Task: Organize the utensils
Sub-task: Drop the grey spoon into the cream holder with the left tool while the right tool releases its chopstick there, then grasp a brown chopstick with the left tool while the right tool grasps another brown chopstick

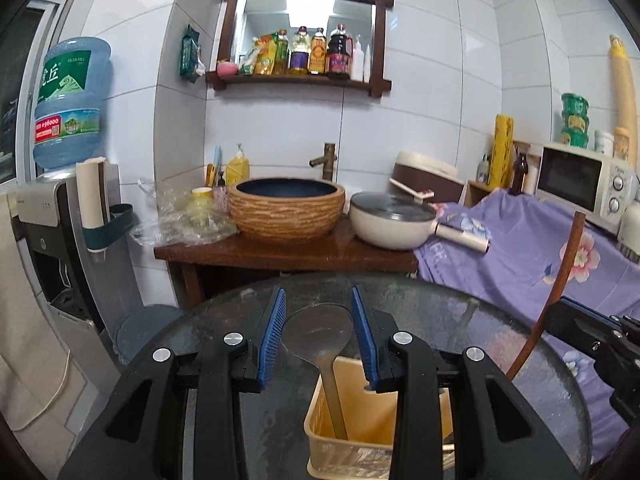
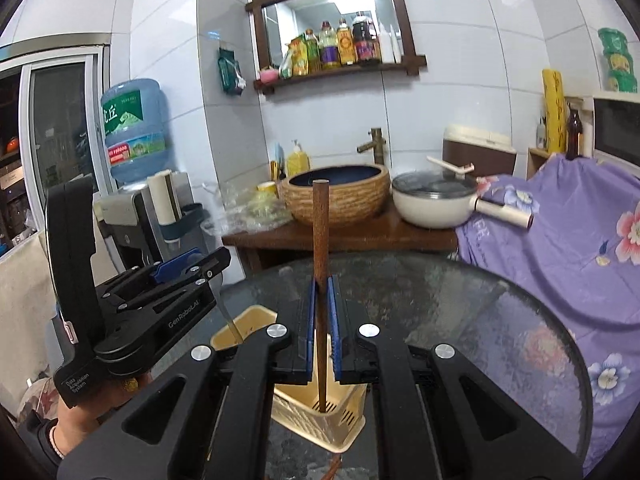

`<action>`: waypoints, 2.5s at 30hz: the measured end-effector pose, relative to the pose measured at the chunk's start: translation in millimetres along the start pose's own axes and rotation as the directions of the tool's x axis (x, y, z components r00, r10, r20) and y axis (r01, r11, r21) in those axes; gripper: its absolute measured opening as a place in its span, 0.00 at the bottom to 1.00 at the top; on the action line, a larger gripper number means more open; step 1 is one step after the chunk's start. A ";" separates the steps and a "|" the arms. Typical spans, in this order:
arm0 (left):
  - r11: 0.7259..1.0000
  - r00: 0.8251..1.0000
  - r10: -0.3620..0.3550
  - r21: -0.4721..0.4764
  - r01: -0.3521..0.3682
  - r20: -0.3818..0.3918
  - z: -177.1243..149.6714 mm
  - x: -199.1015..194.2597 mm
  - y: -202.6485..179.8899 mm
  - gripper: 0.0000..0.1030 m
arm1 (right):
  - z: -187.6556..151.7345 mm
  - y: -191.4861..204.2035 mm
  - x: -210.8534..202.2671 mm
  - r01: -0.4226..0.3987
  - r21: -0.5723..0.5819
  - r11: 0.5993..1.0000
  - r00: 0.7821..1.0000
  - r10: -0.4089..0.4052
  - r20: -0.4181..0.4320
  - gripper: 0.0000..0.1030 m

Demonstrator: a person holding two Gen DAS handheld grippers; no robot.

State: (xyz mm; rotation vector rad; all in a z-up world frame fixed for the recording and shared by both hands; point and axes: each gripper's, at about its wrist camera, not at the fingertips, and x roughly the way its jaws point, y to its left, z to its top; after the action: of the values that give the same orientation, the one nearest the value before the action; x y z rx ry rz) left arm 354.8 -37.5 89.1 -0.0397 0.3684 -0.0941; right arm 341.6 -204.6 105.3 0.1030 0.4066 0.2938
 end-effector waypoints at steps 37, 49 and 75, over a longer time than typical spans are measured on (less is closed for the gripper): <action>1.000 0.996 0.007 -0.004 -0.007 -0.094 -61.8 -40.7 26.5 0.76 | -65.2 -9.1 -37.1 0.025 0.063 0.998 0.997 -0.021 -0.073 0.42; 1.000 0.982 0.015 0.012 -0.013 -0.190 -107.3 -68.7 40.6 0.81 | -110.5 0.5 -51.5 0.038 0.043 0.998 0.987 -0.031 -0.160 0.42; 0.997 0.936 0.017 -0.066 -0.043 -0.352 -166.3 -82.1 78.2 0.61 | -173.1 3.1 -28.0 0.062 0.064 0.996 0.939 -0.037 -0.343 0.42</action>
State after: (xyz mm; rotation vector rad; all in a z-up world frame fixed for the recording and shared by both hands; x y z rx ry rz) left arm 225.0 44.9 -41.0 -0.0899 0.7306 -0.0571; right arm 246.3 -203.2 -42.0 0.1139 0.7654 0.2470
